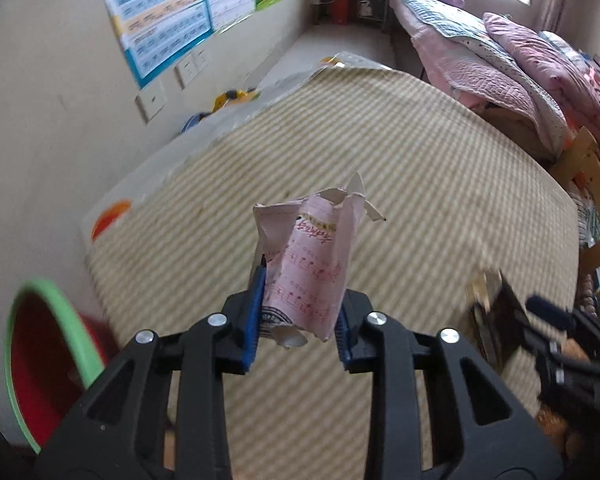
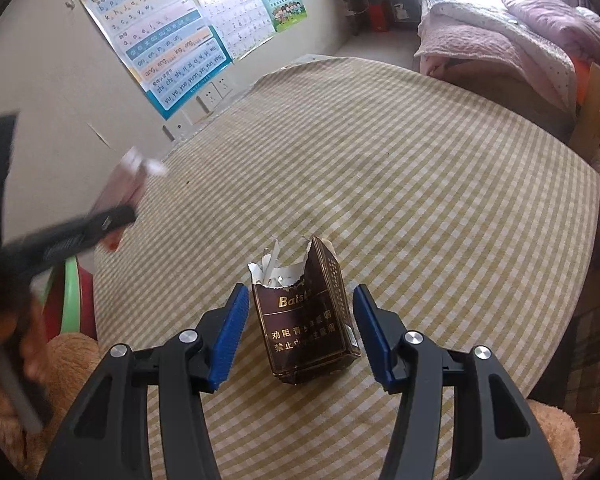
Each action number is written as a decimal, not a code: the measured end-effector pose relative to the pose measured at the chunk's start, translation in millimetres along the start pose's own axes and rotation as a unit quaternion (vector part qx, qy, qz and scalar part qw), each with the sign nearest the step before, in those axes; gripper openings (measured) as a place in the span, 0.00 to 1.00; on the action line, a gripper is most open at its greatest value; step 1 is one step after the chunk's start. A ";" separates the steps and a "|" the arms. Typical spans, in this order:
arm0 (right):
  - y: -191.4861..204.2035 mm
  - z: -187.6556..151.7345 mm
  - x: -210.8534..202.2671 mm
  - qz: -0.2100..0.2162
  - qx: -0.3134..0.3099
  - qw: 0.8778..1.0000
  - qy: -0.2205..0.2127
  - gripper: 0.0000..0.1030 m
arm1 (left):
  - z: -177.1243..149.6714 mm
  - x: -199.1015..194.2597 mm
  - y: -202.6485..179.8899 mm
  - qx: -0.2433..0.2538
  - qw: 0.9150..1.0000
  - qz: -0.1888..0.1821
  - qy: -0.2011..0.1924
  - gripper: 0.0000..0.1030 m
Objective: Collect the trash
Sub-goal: 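Grasp the pink paper with left tool while right tool releases the brown box, then carry the pink paper over the red bin with left tool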
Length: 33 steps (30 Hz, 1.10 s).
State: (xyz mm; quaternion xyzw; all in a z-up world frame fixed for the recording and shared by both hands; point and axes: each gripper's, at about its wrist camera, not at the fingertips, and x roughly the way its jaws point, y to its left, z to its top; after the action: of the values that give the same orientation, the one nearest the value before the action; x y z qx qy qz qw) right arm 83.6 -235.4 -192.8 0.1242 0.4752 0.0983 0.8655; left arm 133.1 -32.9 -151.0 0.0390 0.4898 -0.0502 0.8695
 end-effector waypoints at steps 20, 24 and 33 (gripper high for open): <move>29.9 -1.9 -41.8 -0.047 -0.050 0.997 -0.040 0.51 | -48.3 -56.6 14.3 -0.031 0.999 -0.024 -0.024 0.28; 36.5 -1.2 -53.8 -0.049 -0.055 0.996 -0.047 0.51 | -47.5 -64.7 18.2 -0.032 0.999 -0.022 -0.037 0.29; 64.4 -2.4 -68.8 -0.037 -0.077 0.995 -0.054 0.51 | -49.1 -82.3 33.8 -0.049 0.997 -0.024 -0.058 0.29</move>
State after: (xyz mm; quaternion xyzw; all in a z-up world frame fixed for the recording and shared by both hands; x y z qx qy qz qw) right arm 41.8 -193.7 -119.3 0.0448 0.4232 0.0960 0.8998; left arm 53.3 10.4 -105.4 -0.0184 0.4412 -0.0496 0.8959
